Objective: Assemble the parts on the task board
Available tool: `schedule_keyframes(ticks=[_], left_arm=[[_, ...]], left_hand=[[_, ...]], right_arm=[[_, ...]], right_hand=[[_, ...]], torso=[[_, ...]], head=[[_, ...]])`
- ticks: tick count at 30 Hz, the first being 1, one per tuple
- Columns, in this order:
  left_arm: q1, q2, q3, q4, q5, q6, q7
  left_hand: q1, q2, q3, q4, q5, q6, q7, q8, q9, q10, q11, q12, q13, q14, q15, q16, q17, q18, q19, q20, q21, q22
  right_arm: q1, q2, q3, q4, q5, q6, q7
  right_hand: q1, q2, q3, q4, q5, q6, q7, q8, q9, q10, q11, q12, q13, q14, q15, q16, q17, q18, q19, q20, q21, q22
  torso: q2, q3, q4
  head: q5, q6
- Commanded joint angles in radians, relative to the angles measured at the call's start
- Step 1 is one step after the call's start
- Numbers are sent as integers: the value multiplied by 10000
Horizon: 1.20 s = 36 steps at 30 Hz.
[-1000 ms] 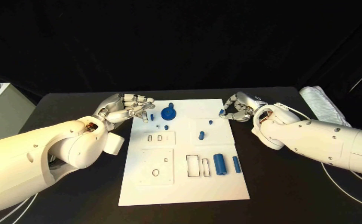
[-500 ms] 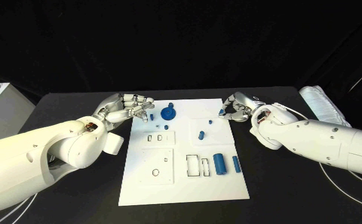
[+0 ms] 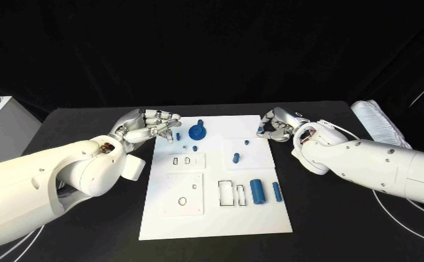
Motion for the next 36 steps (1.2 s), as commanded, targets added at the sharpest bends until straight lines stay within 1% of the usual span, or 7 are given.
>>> schedule_keyframes(ticks=[1, 7, 10, 18, 22, 30, 36], left_arm=[[4, 15, 8, 15, -32, 167, 28], [4, 3, 8, 16, -34, 158, 18], [4, -2, 8, 17, -34, 152, 15], [4, -7, 8, 13, -34, 151, 9], [4, -5, 8, 7, -34, 148, 8], [4, 6, 8, -27, -35, 143, 12], [4, 14, 8, -79, -35, 134, 15]], left_hand=[[-2, 6, 65, -10, -42, -4, 35, -33, 17, -30, 17, -34, 2, -84, 9, 68, -23, 128, -110, 0, 57, 29], [-11, 9, 64, -4, -44, -3, 37, -33, 18, -31, 19, -33, 3, -84, 11, 71, -24, 128, -114, 1, 61, 31], [-11, 9, 64, -4, -44, -3, 37, -33, 18, -31, 19, -33, 3, -84, 11, 71, -24, 128, -114, 1, 61, 31], [-17, 9, 63, -1, -45, -6, 41, -35, 18, -35, 22, -33, 3, -85, 12, 74, -26, 128, -118, 3, 66, 34], [-17, 9, 63, -1, -45, -6, 41, -35, 18, -35, 22, -33, 3, -85, 12, 74, -26, 128, -118, 3, 66, 34], [-17, 9, 63, -1, -45, -6, 41, -35, 18, -35, 22, -33, 3, -85, 12, 74, -26, 128, -118, 3, 66, 34], [-27, 12, 64, 3, -44, -12, 47, -39, 20, -41, 26, -33, 3, -87, 15, 82, -30, 129, -127, 6, 77, 40]], right_arm=[[-7, 28, -1, -4, -198, 98, 60], [-14, 86, -1, -26, -237, 140, 59], [-20, 104, -1, -36, -243, 149, 53], [-29, 119, -1, -50, -248, 129, 65], [-30, 116, -1, -38, -271, -60, 64], [-27, 64, 4, 94, -384, -660, 13], [57, -42, 46, 464, -517, -984, -251]], right_hand=[[134, 8, 128, -39, 45, 100, 1, 78, 9, 1028, -85, 59, 2632, 1043, -80, 43, 2635, -144, 1045, -58, 22, 2632], [220, 1, 268, -78, 43, 121, -10, 98, 3, 1028, -97, 59, 2632, 1043, -93, 43, 2635, -144, 1045, -72, 22, 2632], [235, 1, 302, -84, 42, 125, -11, 101, 1, 1028, -100, 59, 2632, 1043, -96, 43, 2635, -144, 1045, -75, 22, 2632], [256, 15, 433, -89, 38, 214, -43, 159, 10, 1028, -122, 59, 2632, 1043, -111, 43, 2635, -144, 1045, -89, 22, 2632], [287, 70, 616, -102, 37, 319, -102, 235, 25, 1028, -173, 59, 2632, 1043, -152, 43, 2635, -144, 1045, -120, 22, 2632], [300, 250, 1094, -169, 22, 629, -315, 514, 112, 1028, -357, 59, 2632, 1043, -314, 43, 2635, -144, 1045, -258, 22, 2632], [58, 318, 1217, -33, 15, 625, -322, 573, 127, 1028, -382, 59, 2632, 1043, -333, 43, 2635, -144, 1045, -298, 22, 2632]], torso=[[-5, 0, -2], [-7, 1, 9], [-5, -5, 11], [2, 3, -1], [1, 6, -5], [-13, -2, 10], [-22, -7, -11]], head=[[-1, -7], [-38, 1], [-34, 0], [-13, -13], [-3, -5], [20, -14], [60, 18]])
